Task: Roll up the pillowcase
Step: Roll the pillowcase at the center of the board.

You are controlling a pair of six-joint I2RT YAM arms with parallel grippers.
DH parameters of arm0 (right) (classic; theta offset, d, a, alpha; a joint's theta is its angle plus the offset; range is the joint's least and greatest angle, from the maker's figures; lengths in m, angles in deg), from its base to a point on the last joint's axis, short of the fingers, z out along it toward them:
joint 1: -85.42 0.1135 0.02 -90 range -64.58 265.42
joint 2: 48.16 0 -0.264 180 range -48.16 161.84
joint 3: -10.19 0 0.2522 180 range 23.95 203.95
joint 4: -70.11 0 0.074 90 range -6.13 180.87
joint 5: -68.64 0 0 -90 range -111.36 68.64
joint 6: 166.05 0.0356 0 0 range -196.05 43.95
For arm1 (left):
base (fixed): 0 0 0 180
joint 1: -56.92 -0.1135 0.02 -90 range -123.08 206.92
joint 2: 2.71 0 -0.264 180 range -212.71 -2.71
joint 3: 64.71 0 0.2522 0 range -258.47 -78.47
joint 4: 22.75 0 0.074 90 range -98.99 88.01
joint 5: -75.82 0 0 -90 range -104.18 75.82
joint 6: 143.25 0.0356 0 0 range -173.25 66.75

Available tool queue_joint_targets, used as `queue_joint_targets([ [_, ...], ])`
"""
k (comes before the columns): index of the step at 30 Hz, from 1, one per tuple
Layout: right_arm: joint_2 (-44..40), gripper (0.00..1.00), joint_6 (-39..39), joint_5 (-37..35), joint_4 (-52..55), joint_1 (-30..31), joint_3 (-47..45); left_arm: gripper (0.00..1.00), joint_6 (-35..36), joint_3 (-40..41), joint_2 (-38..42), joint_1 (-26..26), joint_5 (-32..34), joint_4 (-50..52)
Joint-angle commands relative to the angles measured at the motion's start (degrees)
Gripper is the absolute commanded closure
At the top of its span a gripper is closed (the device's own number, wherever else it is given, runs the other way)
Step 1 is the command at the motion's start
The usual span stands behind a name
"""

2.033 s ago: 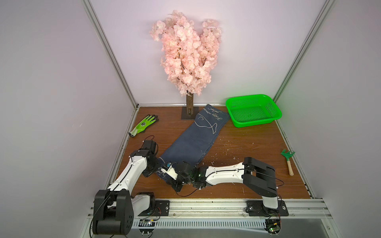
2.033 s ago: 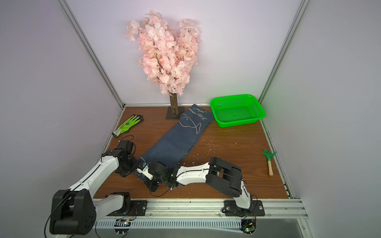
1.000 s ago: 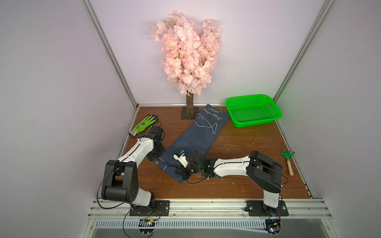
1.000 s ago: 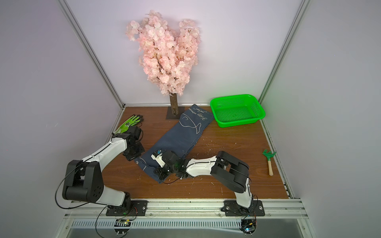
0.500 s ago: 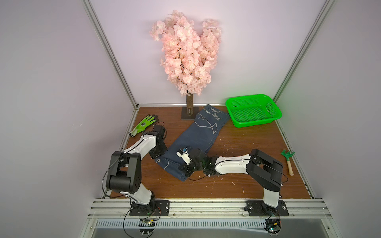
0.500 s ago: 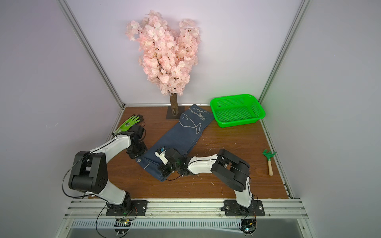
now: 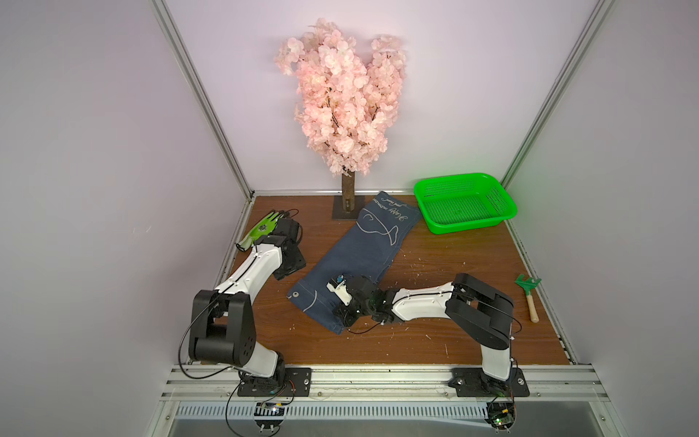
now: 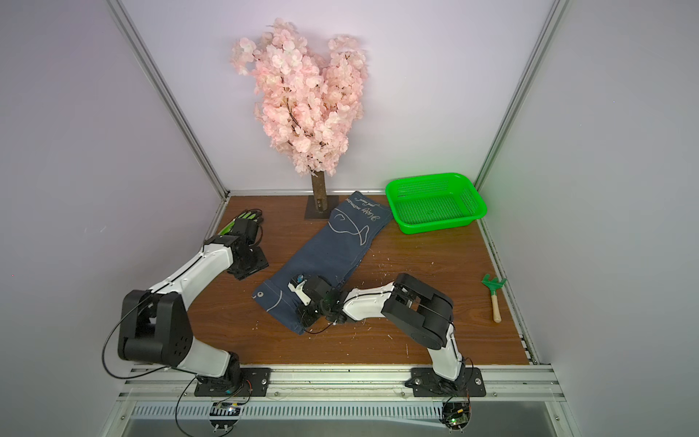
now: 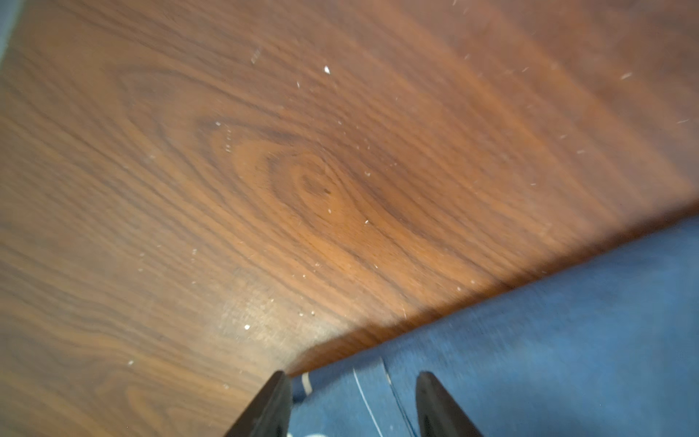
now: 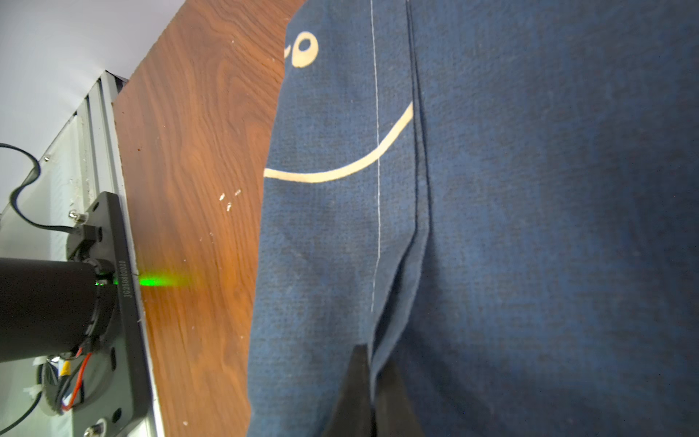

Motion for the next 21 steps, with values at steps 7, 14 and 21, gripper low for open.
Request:
queue_joint_targets([
  [7, -0.88, 0.87, -1.63, -2.53, 0.42, 0.19, -1.08, 0.43, -4.85, 16.05, 11.58, 0.41, -6.04, 0.84],
  [14, -1.37, 0.84, -2.19, -3.48, 1.11, 0.39, -1.06, 0.44, -6.46, 21.05, 11.4, 0.41, -9.19, -4.63],
  [21, -2.93, 0.82, -3.71, -5.74, 2.19, 0.86, -1.21, 0.45, -7.65, 26.69, 10.26, 0.33, -11.37, -11.68],
])
